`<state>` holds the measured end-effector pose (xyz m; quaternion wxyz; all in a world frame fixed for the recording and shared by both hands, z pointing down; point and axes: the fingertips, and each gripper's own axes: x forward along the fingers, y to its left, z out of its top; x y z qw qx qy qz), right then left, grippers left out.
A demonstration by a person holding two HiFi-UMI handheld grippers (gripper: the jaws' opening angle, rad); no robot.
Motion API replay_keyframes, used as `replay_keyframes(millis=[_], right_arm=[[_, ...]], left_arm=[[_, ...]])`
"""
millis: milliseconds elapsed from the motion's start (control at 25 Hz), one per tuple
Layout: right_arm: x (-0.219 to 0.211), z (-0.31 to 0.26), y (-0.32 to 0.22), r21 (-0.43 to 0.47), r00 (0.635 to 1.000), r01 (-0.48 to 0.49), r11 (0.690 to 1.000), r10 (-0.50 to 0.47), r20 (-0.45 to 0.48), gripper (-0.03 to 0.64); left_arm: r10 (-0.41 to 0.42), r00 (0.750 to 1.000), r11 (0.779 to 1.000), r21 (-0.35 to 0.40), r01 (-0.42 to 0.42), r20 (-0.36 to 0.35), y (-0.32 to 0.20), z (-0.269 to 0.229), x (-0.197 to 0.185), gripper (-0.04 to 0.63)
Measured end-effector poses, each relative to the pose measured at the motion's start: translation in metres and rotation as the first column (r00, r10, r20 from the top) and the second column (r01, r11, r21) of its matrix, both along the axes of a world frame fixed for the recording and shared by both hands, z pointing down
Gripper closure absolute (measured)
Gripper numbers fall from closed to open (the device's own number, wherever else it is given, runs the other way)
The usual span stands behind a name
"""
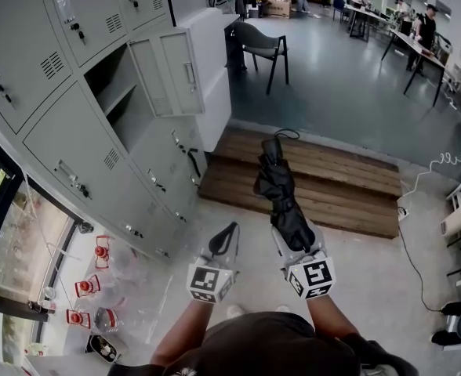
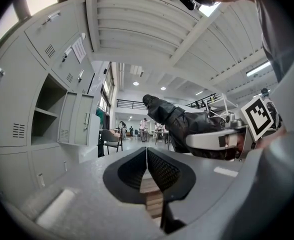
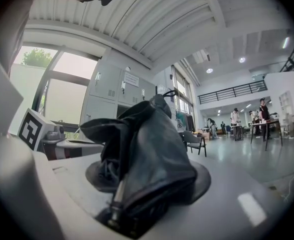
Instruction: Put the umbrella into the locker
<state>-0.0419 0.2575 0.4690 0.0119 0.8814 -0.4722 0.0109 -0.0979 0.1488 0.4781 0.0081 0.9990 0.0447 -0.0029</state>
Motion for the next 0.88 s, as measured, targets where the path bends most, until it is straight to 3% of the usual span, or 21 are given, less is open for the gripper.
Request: replay_keyframes(millis=[440, 880], right_arm=[[-0.004, 0.007, -0.033, -0.005, 1.0, -0.029, 1.0, 0.029, 0.005, 0.382], [0.054, 0.012, -0.059, -0.018, 1.0, 0.01, 1.0, -0.01, 0.0, 0.382]], left_arm=[[0.025, 1.0, 1.0, 0.013, -0.025, 0.002, -0.038, 0.009, -0.006, 0.591], [-0.005, 1.0, 1.0, 0.016, 0.005, 0.027, -0.057, 0.015, 0.041, 0.591]])
